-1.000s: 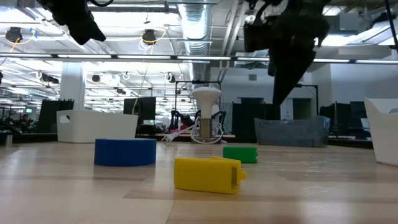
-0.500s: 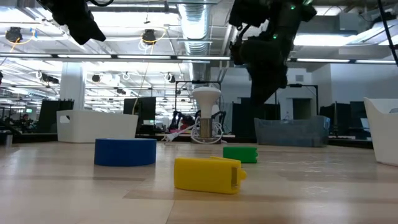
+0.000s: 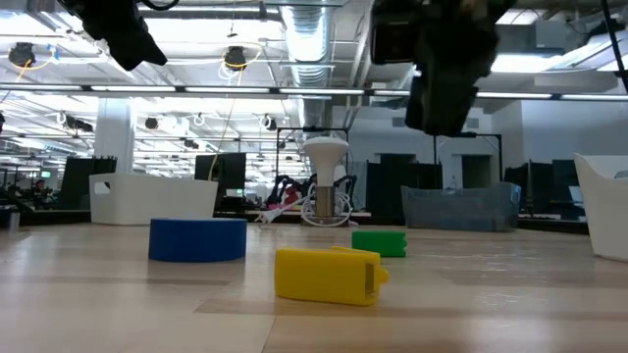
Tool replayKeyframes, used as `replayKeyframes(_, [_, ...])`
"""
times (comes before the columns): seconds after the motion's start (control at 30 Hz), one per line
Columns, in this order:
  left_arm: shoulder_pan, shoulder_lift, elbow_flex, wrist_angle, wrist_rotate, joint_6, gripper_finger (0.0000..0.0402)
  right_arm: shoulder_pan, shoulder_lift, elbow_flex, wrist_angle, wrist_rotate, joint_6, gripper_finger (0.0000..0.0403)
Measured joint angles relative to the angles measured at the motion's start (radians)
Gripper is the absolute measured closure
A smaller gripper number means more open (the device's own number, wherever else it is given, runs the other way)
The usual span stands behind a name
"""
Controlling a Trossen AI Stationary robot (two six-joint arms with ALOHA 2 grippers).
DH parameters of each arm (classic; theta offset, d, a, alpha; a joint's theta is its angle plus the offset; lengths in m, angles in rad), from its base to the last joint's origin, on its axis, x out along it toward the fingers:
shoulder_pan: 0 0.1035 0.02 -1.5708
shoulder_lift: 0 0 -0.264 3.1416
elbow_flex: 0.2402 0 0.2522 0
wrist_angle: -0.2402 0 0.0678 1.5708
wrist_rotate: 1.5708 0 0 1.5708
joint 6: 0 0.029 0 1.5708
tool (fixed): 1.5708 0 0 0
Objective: Pick and place Stapler, Stapler remover, tape
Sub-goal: Put the right green stapler into the black bin
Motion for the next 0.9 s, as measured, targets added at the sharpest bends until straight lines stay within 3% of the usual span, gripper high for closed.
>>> replayKeyframes(0.27, [0.000,0.000,0.000,0.000,0.000,0.023,0.0401,0.094,0.002,0.000,0.010,0.099,0.081,0.0320])
replayKeyframes(0.67, [0.000,0.000,0.000,0.000,0.000,0.023,0.0401,0.120,0.023,0.000,0.067,0.205,0.166,0.0178])
replayKeyframes(0.9, [0.000,-0.001,0.000,-0.002,0.000,0.025,0.0401,0.120,0.133,0.002,0.103,0.204,0.176,0.0175])
